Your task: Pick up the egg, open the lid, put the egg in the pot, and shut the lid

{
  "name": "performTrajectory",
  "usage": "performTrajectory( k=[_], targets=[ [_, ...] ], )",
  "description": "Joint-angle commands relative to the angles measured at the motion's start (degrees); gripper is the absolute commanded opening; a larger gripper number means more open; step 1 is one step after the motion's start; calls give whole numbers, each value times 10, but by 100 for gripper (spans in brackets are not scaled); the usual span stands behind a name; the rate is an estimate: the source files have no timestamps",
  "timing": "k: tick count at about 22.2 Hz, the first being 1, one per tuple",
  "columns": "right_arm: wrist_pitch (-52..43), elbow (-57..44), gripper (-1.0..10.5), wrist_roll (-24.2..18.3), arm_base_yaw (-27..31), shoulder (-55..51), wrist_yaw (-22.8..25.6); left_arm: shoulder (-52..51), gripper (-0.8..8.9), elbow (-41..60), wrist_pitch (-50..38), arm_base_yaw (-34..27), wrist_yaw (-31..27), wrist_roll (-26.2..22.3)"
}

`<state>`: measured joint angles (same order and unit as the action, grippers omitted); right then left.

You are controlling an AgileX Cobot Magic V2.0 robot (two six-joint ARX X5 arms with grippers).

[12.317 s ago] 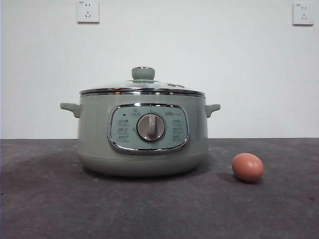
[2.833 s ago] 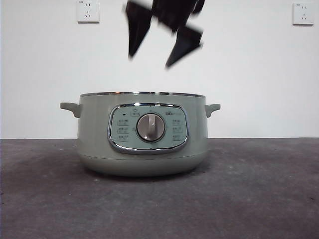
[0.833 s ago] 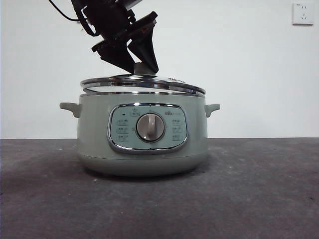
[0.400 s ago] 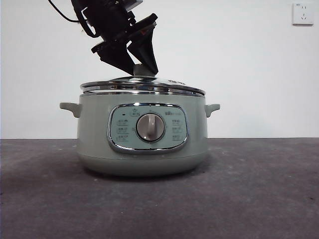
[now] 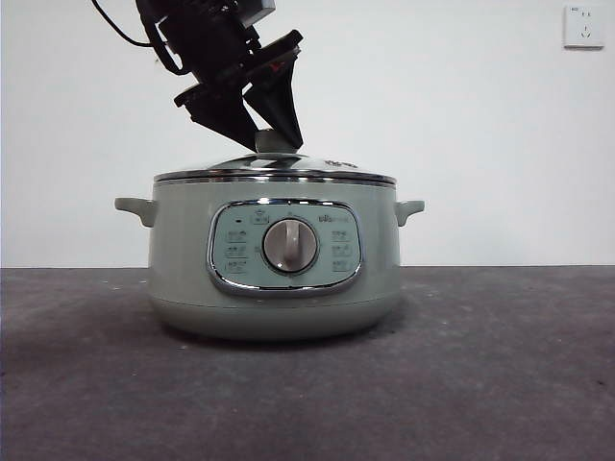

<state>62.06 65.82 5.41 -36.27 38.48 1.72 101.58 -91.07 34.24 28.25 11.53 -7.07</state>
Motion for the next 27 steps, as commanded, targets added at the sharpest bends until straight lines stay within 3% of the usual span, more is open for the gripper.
performTrajectory(
  k=[1,3,4,13,20,27],
  targets=[
    [-4,-5,501,6,-1,-1,2,10,145,3,23,-3,4,-5],
    [-3,-5,501,6,-1,-1,2,10,363,3,21,-3,4,-5],
    [-2,-5,501,6,-1,-1,2,10,385,3,21,-3,4,-5],
    [1,-5,501,6,-1,-1,3,-6,383,1,21,-3,4,-4],
    [0,-5,501,6,-1,-1,3,-86,383,-5,27,-9,4,-3],
    [1,-5,501,6,-1,-1,2,-230,381,-5,184,-9,25,8]
  ],
)
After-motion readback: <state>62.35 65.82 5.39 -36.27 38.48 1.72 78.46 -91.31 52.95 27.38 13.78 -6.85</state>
